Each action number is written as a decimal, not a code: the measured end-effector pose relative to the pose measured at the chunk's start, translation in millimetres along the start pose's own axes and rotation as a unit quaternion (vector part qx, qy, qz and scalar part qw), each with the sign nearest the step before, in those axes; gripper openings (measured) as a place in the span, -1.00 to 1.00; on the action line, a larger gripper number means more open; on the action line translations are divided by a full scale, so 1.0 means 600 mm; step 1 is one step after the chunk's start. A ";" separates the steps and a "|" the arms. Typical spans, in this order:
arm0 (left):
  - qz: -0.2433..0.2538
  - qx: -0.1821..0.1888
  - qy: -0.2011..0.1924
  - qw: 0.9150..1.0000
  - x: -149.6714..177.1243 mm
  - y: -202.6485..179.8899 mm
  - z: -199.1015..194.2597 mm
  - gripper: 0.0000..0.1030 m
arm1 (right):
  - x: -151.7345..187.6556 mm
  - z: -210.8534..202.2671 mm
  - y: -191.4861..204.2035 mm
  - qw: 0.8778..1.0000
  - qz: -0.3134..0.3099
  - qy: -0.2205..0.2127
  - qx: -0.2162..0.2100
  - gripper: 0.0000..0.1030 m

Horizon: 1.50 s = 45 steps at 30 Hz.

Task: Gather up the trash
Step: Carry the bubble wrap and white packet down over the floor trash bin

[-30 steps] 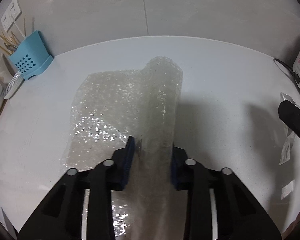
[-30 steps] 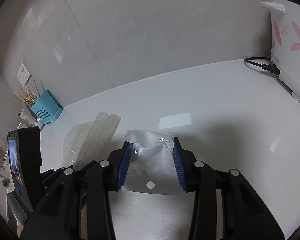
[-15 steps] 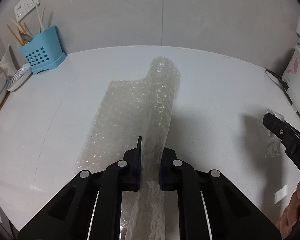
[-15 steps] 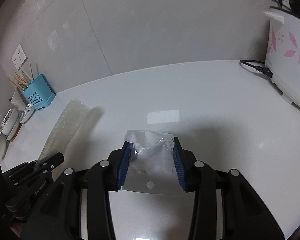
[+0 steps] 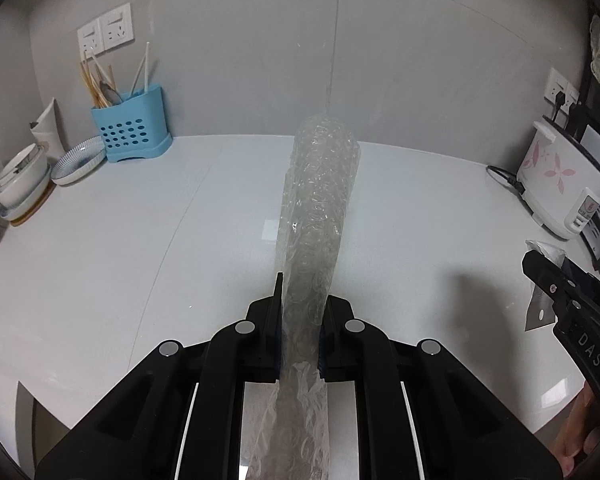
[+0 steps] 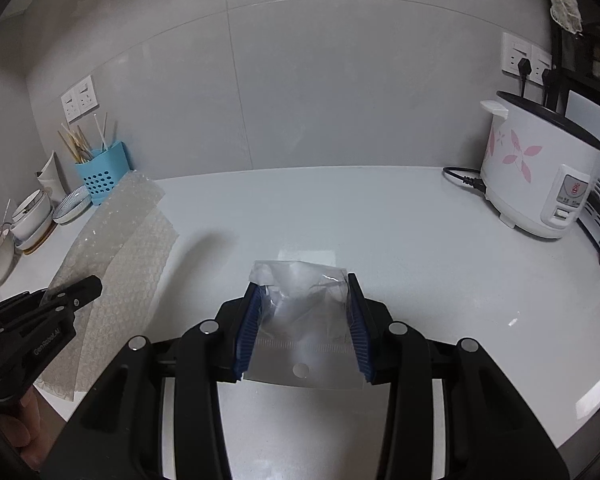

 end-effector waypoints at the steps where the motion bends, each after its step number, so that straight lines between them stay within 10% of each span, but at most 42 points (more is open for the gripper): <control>1: -0.002 0.000 -0.003 1.000 0.007 0.003 -0.015 -0.79 | 0.004 -0.013 0.004 1.000 -0.001 -0.004 0.003 -0.25; 28: 0.009 0.066 -0.103 0.992 0.334 0.040 -0.330 -0.79 | 0.267 -0.321 0.094 0.996 -0.014 -0.086 -0.032 -0.25; 45: 0.023 0.074 -0.024 0.997 0.562 0.049 -0.278 -0.79 | 0.485 -0.307 0.086 0.997 -0.036 -0.036 -0.054 -0.25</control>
Point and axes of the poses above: each gripper's, at about its wrist camera, not at the fingertips, and z roughly the way its jaws point, y to its left, x to its underside, the point moved 1 cm from there along z, roughly the way its jaws point, and after that the axes turned 1 degree about -z, right-handed, at the moved point
